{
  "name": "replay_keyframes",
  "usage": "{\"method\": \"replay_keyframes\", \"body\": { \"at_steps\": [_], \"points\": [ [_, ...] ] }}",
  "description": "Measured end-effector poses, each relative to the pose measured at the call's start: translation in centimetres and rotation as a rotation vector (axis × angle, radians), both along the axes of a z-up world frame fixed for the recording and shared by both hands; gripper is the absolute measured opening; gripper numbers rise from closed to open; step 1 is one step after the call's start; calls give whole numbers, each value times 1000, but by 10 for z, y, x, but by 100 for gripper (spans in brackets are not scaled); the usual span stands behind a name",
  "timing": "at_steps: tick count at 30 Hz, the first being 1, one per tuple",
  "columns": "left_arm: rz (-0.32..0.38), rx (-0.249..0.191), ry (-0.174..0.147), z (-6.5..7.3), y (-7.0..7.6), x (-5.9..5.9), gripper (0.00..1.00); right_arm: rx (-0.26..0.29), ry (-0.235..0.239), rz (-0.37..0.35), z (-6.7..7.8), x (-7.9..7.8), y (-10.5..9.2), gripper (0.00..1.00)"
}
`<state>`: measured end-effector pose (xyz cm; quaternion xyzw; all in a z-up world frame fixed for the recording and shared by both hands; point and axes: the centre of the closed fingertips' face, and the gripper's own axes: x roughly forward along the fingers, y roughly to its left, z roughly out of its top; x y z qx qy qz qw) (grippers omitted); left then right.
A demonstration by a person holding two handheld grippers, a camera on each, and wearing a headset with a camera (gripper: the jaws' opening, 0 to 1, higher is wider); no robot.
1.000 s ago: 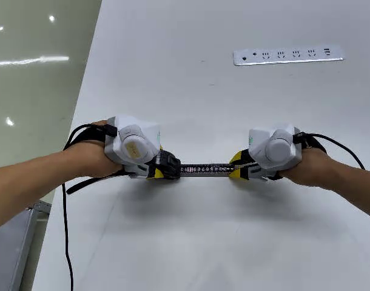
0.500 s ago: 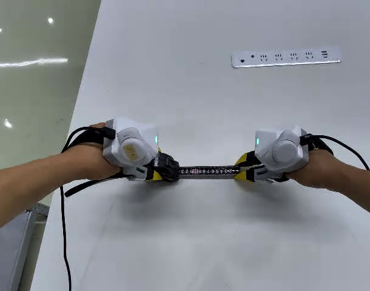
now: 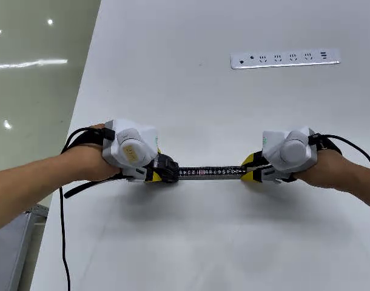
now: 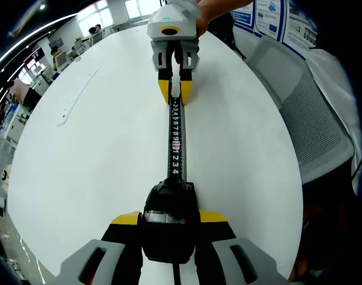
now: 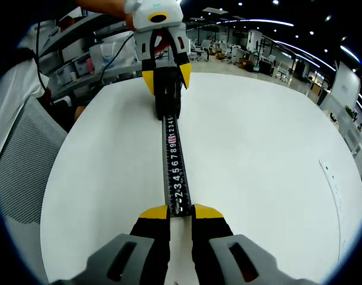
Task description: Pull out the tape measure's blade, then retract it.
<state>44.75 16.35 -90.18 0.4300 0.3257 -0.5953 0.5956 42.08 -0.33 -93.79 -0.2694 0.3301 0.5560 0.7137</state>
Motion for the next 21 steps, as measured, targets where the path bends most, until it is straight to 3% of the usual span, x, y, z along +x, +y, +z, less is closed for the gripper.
{"method": "replay_keyframes", "body": {
  "at_steps": [21],
  "points": [
    [-2, 7, 0, -1, -1, 0, 30, -9, 9, -20, 4, -8, -18, 12]
  ]
}}
